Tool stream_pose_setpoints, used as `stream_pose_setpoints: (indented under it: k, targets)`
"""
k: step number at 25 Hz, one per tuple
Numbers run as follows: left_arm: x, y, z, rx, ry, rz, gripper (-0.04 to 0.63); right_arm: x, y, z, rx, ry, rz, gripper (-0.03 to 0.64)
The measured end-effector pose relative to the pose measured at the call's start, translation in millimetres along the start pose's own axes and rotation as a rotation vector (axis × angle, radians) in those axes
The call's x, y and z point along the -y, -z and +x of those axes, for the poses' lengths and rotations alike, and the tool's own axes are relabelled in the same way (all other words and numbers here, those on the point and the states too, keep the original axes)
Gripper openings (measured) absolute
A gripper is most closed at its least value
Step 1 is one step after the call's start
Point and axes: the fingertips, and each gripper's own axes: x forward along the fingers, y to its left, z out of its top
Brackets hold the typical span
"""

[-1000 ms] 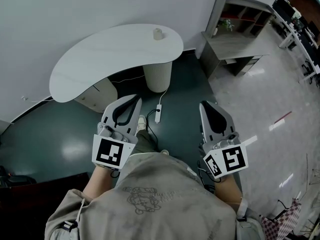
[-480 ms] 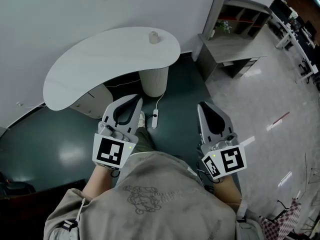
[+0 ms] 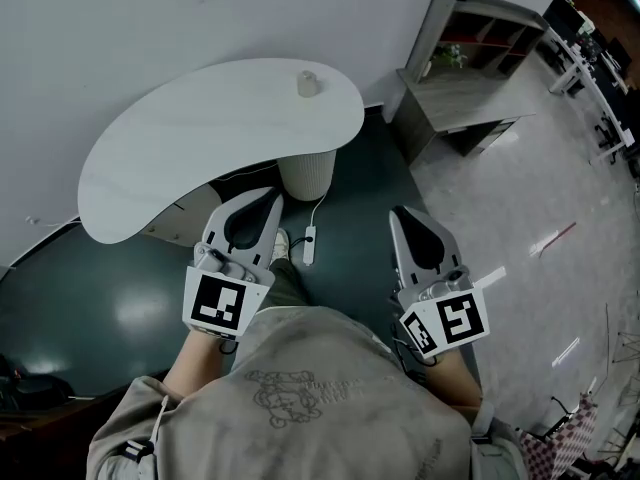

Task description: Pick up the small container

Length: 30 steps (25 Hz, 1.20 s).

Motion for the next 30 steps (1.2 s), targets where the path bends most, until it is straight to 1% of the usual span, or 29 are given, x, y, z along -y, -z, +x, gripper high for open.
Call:
stream_pose_setpoints:
  k: [3,7,13,18,22,26,30]
  targets:
    - [-24.9,0.7,13.2,-0.009,0.001,-0.009,0.017,2.2,-5.6,29.9,-0.007,-0.008,0.011,0.034]
    - [-58.0,-2.3,32.4,0.031,0.026,-0.047,0.017,9.0,-13.5,70.2,-0.016,-0.001,0.004,0.034]
    - [-117.8,2.6,60.7,0.014,0.04,-0.041,0.017,12.4,-22.4,136.0,-0.049,0.01,-0.003,0.034]
    - [-171.6,6.8,88.3,0.03,0.071,-0.044,0.017,12.8,-30.2,198.1,-0.066,0.022,-0.014,0.034]
    - [-211.8,10.9,107.6,0.04,0.087,-0.047,0.017,13.2,-37.3,241.8,-0.094,0.047,-0.052,0.034]
    - [-242.1,12.9,128.5,0.051,0.106,-0.035,0.017,15.2,-44.3,278.4,-0.096,0.056,-0.066,0.034]
    - [-265.5,14.4,143.4,0.067,0.123,-0.041,0.017,16.3,-48.0,307.6,-0.097,0.063,-0.068,0.034]
